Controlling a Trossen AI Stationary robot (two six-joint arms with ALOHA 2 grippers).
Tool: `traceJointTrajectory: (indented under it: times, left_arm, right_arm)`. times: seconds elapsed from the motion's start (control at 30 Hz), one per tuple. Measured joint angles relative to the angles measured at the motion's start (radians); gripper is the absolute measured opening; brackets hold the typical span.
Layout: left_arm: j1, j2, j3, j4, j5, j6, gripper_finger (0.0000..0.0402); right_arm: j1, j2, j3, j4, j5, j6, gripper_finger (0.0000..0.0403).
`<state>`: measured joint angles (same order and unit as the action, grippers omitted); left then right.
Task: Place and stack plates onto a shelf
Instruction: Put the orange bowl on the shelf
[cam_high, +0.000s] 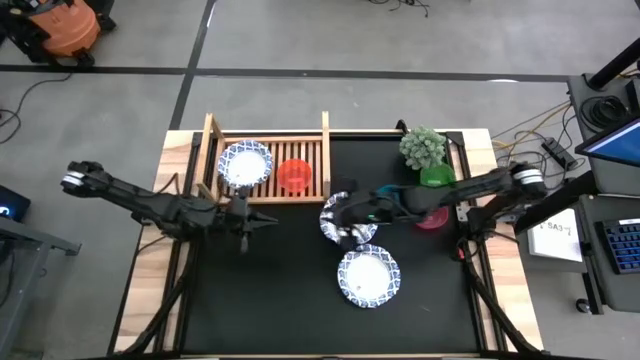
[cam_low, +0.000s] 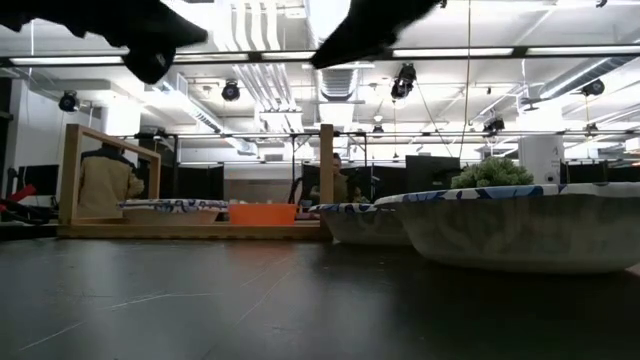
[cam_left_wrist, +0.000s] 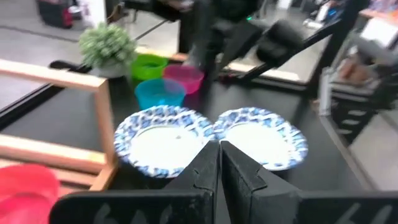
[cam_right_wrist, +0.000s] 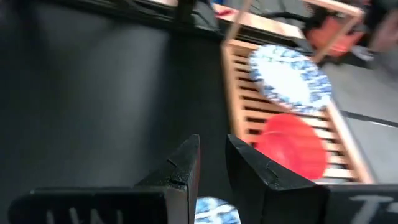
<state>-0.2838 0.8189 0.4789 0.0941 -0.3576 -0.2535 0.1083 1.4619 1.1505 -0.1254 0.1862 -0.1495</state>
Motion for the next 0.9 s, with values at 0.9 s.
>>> traceJointTrajectory:
  times: [0.9]
  left_arm:
    - [0.417, 0.704, 0.188, -0.086, 0.175, 0.061, 0.0000]
  right_arm:
    - [0.006, -0.315, -0.443, 0.337, -0.029, 0.117, 0.0068]
